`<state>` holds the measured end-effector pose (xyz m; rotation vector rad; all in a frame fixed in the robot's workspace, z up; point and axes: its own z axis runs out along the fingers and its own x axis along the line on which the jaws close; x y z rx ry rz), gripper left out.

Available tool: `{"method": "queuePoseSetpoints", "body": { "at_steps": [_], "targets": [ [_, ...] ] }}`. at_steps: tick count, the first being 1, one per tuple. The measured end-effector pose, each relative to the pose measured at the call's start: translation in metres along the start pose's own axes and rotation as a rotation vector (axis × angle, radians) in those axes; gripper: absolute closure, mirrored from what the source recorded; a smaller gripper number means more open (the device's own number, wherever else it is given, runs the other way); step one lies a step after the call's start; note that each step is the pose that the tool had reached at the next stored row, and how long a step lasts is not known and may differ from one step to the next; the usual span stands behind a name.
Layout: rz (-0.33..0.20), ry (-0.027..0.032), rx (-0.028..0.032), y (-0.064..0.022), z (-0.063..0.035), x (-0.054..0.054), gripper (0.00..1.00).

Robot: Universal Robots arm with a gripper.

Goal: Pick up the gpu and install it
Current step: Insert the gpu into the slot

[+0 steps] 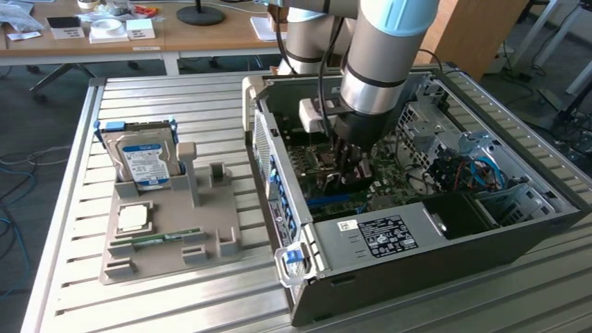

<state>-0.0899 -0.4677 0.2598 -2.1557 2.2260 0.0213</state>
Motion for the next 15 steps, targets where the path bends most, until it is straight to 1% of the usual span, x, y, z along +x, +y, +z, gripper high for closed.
{"method": "queuePoseSetpoints", "body": {
  "at_steps": [8,15],
  "targets": [
    [0.0,0.0001,0.0001,0.0006,0.006,0.0002,0.73],
    [0.002,0.0002,0.0,0.0007,0.0079,0.0,0.73]
  ]
}}
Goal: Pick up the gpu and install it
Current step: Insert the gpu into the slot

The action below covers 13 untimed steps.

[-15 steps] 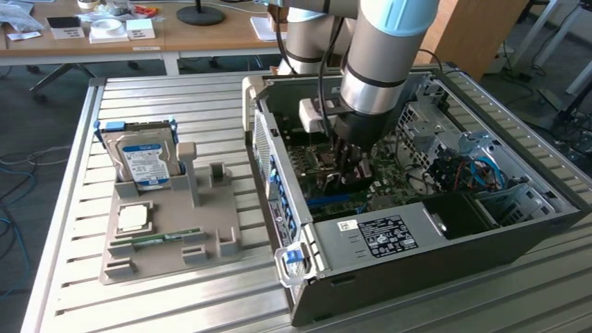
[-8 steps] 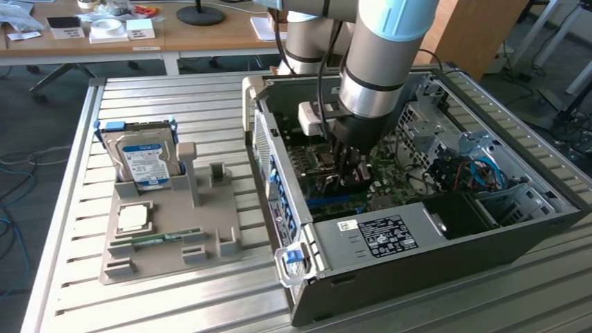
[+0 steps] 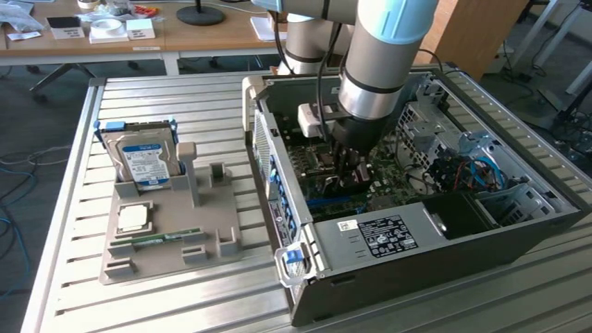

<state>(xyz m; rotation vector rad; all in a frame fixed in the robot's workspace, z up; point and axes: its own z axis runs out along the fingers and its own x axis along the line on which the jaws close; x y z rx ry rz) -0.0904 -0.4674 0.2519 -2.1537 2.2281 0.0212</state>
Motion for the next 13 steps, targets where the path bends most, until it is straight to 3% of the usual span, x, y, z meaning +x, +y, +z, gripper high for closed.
{"method": "queuePoseSetpoints", "body": {
  "at_steps": [13],
  "targets": [
    [0.0,-0.0002,0.0001,0.0005,0.005,-0.0017,0.73]
  ]
}}
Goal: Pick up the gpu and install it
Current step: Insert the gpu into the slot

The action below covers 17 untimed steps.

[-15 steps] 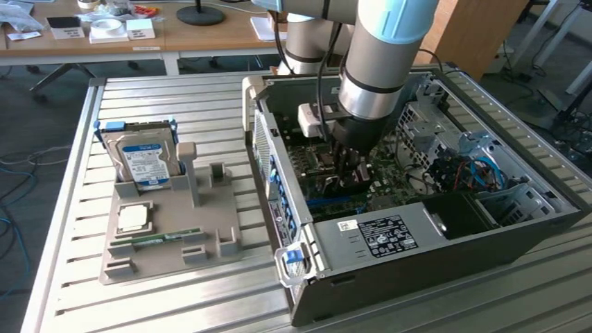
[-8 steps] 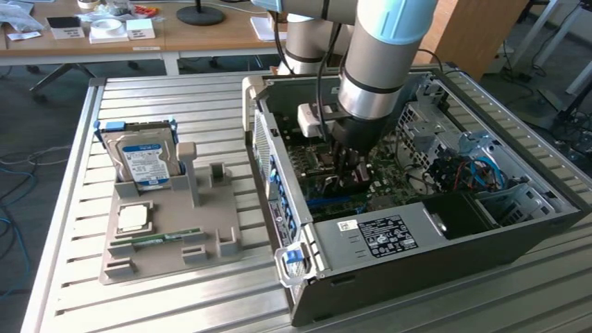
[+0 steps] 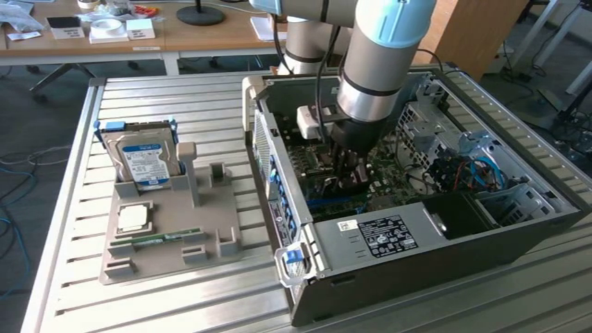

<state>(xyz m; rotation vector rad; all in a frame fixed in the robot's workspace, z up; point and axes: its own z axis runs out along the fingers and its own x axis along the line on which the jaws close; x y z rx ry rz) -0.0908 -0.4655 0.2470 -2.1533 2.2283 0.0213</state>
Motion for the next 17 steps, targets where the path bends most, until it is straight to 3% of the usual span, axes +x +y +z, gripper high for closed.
{"method": "queuePoseSetpoints", "body": {
  "at_steps": [17],
  "targets": [
    [0.0,0.0001,0.0,0.001,0.0036,-0.0012,0.73]
  ]
}}
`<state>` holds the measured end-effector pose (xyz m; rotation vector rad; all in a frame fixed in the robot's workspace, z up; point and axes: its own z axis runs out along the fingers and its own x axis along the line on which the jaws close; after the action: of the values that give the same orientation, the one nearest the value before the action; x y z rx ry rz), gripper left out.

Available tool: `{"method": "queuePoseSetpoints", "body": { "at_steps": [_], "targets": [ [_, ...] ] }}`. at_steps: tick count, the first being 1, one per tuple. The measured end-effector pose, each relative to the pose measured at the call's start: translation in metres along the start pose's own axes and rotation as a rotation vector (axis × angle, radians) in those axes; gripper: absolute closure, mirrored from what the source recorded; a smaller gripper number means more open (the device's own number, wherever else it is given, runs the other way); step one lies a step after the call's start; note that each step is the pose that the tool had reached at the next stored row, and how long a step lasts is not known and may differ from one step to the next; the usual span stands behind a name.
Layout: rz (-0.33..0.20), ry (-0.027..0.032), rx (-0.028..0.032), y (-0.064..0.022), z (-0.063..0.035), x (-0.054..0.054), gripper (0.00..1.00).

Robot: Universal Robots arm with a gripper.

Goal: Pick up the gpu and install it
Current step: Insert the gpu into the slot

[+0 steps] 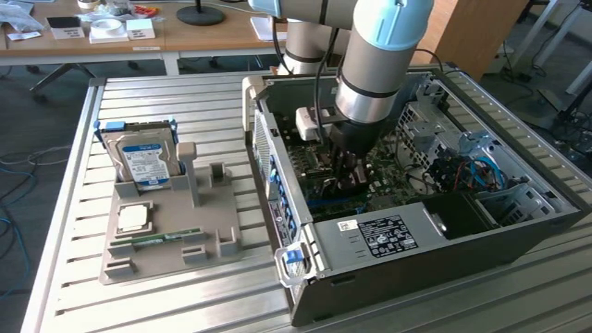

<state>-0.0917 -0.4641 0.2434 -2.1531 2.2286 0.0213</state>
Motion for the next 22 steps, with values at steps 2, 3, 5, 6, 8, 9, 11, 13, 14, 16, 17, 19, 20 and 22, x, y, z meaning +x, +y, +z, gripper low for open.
{"method": "queuePoseSetpoints", "body": {
  "at_steps": [2,3,5,6,8,9,11,13,14,16,17,19,20,22],
  "targets": [
    [0.0,-0.0001,0.0002,0.0004,0.0004,0.0,0.73],
    [0.0,0.0001,0.0002,0.0007,0.0007,0.0,0.73],
    [0.0,0.0002,0.0,0.0016,0.0015,0.0001,0.73],
    [0.0,0.0001,-0.0001,0.0016,0.0016,0.0001,0.73],
    [0.0,0.0,0.0,0.0018,0.0018,0.0001,0.73],
    [0.0,0.0001,0.0,0.0019,0.0019,0.0001,0.73],
    [0.0,0.0001,0.0001,0.0027,0.0028,0.0002,0.73],
    [0.0,0.0,0.0,0.003,0.003,0.0002,0.73],
    [0.0,0.0,-0.0001,0.003,0.003,0.0002,0.73],
    [0.0,-0.0001,0.0,0.003,0.0031,0.0002,0.73],
    [0.0,-0.0001,0.0,0.003,0.0031,0.0002,0.73],
    [0.0,-0.0001,0.0,0.003,0.0031,0.0002,0.73],
    [0.0,-0.0001,0.0001,0.003,0.0031,0.0002,0.73],
    [0.0,-0.0014,-0.0003,0.0032,0.0034,0.0001,0.73]
  ]
}}
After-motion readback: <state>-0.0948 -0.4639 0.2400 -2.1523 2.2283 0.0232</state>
